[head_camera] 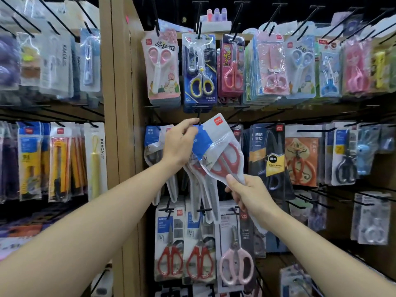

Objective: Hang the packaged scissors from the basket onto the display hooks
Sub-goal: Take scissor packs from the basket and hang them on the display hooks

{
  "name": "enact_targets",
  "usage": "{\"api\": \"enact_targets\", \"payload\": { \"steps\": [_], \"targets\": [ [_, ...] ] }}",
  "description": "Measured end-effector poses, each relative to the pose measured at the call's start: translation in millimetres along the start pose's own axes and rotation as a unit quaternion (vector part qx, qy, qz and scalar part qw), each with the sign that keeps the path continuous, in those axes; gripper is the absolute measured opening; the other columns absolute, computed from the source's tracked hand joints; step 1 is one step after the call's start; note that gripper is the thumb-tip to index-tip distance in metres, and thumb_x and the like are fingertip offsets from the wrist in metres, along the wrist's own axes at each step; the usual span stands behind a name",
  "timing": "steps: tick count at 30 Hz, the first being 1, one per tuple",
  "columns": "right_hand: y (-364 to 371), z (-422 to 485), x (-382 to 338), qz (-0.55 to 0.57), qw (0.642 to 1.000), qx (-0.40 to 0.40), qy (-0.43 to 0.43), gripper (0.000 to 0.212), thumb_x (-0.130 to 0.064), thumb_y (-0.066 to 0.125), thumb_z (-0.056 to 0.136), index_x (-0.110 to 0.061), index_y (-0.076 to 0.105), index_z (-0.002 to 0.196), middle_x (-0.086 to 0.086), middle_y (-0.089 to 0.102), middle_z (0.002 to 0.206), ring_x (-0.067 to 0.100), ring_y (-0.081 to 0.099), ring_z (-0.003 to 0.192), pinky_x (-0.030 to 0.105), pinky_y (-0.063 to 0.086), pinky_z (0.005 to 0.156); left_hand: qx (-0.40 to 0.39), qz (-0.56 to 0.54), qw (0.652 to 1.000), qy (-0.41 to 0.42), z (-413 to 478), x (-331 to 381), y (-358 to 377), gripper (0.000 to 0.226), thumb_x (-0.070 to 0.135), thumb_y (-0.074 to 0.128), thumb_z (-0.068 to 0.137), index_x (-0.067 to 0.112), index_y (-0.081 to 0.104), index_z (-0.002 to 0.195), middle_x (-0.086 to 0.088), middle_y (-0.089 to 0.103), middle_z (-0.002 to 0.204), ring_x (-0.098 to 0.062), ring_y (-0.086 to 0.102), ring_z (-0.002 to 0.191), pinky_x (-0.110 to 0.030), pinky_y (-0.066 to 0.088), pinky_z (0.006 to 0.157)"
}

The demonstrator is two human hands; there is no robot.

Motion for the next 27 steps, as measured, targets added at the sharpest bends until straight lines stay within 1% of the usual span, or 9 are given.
{"api": "enact_targets", "payload": {
  "steps": [4,7,13,15,17,19,21,24,27],
  "targets": [
    [13,7,-1,0.015,0.999,-0.013,0.025,0.037,-0.036,0.058,0.104,-0.011,0.061,0.077,-0.001,0.048,0.054,0.013,0.039,0.045,0.022,0.032,0.042,-0.017,0.025,1.000,-0.002,7,3,-1,0.029,0.016,0.069,0.097,0.016,0.072,0.126,0.005,0.070,0.114,-0.010,0.063,0.109,-0.036,0.056,0.098],
    [13,12,-4,0.014,1.000,-0.002,0.009,0.035,-0.035,0.059,0.104,-0.017,0.054,0.074,0.005,0.053,0.061,0.015,0.042,0.043,0.026,0.034,0.045,0.000,0.025,1.000,-0.013,15,3,-2,0.022,0.014,0.068,0.098,0.016,0.075,0.119,0.005,0.071,0.111,-0.013,0.065,0.110,-0.040,0.057,0.099],
    [17,21,-13,0.000,1.000,-0.002,0.000,0.030,-0.034,0.059,0.104,-0.013,0.061,0.082,0.005,0.058,0.063,0.014,0.049,0.044,0.026,0.039,0.045,0.022,0.075,0.996,-0.040,27,1,1,0.022,0.013,0.061,0.103,0.015,0.076,0.120,-0.001,0.072,0.119,-0.016,0.063,0.113,-0.042,0.054,0.101],
    [17,23,-11,-0.015,1.000,-0.002,0.006,0.029,-0.034,0.059,0.104,-0.009,0.064,0.090,0.007,0.060,0.066,0.014,0.052,0.045,0.025,0.043,0.045,0.023,0.082,0.995,-0.053,28,-4,1,0.022,0.014,0.062,0.103,0.016,0.076,0.119,-0.001,0.072,0.121,-0.014,0.062,0.113,-0.040,0.054,0.102],
    [15,24,-5,-0.012,1.000,-0.004,0.009,0.024,-0.032,0.063,0.102,-0.008,0.065,0.101,0.010,0.064,0.074,0.016,0.059,0.049,0.029,0.050,0.049,0.026,0.114,0.992,-0.043,26,-5,2,0.022,0.016,0.064,0.102,0.016,0.077,0.120,-0.001,0.072,0.123,-0.009,0.059,0.110,-0.029,0.050,0.098],
    [12,24,1,-0.030,0.999,-0.003,-0.014,0.022,-0.024,0.069,0.097,-0.015,0.061,0.115,0.009,0.070,0.090,0.023,0.070,0.064,0.037,0.059,0.063,0.049,0.169,0.984,-0.003,23,-1,-1,0.021,0.019,0.068,0.099,0.019,0.077,0.118,0.000,0.070,0.122,-0.009,0.058,0.108,-0.023,0.041,0.089],
    [8,24,4,-0.125,0.989,0.013,-0.075,0.048,-0.017,0.074,0.092,-0.024,0.053,0.133,-0.002,0.067,0.108,0.016,0.070,0.089,0.037,0.059,0.080,0.076,0.201,0.976,0.042,17,2,-5,0.021,0.020,0.076,0.092,0.019,0.075,0.113,0.001,0.062,0.116,-0.012,0.056,0.106,-0.020,0.034,0.085],
    [6,26,1,-0.288,0.946,0.055,-0.140,0.089,-0.029,0.078,0.087,-0.033,0.024,0.159,-0.007,0.036,0.144,0.010,0.046,0.123,0.033,0.047,0.100,0.072,0.233,0.963,0.118,5,0,-5,0.018,0.015,0.081,0.086,0.015,0.074,0.103,-0.002,0.060,0.107,-0.014,0.048,0.102,-0.023,0.033,0.085],
    [18,35,-15,-0.416,0.882,0.079,-0.206,0.106,-0.044,0.077,0.084,-0.033,0.008,0.163,-0.002,0.011,0.165,0.021,0.021,0.148,0.039,0.036,0.117,0.038,0.266,0.947,0.173,-9,-6,-1,0.015,0.016,0.079,0.089,0.014,0.079,0.104,-0.002,0.065,0.107,-0.018,0.052,0.103,-0.024,0.035,0.089]
  ]
}}
Point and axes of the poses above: each hand's wrist, its own z-axis towards the middle knuckle, its own y-axis out of the palm, x = y × z, the point moved 8 cm from there along z, towards the middle knuckle
